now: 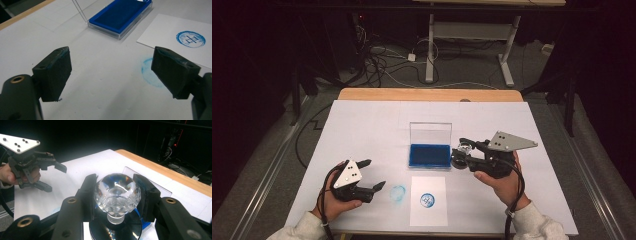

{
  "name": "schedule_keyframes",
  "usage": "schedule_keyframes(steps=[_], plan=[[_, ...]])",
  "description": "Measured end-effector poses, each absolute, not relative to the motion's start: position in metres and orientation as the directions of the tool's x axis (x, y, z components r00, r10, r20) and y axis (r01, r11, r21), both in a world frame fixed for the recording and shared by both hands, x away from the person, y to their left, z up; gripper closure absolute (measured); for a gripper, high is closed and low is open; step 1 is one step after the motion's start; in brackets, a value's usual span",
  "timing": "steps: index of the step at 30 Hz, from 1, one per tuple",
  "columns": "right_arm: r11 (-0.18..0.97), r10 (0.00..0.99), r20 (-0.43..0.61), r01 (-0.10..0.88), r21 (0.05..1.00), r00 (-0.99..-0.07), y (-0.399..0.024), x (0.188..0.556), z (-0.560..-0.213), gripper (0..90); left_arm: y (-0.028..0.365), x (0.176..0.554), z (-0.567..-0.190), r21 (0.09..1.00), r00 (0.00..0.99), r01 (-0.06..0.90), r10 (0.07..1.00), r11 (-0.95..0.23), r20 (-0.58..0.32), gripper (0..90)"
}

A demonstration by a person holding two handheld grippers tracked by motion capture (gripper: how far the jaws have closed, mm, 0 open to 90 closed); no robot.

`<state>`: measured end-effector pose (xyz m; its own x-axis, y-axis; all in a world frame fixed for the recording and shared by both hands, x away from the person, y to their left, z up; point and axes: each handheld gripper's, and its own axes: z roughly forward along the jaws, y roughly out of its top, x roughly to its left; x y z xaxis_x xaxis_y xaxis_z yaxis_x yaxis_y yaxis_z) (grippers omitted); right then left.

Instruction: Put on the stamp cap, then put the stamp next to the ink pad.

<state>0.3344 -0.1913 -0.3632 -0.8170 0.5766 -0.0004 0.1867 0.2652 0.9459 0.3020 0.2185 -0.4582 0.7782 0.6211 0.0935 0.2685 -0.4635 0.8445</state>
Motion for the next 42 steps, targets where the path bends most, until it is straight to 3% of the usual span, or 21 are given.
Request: schedule_keyframes(steps=[42], plan=[[0.339,0.662,-0.023,0.272,0.901,-0.749,-0.201,0.370,-0.382,56.3,0.216,0.303,-0.461,0.803,0.795,0.268,0.593,-0.533,0.128,16.9]])
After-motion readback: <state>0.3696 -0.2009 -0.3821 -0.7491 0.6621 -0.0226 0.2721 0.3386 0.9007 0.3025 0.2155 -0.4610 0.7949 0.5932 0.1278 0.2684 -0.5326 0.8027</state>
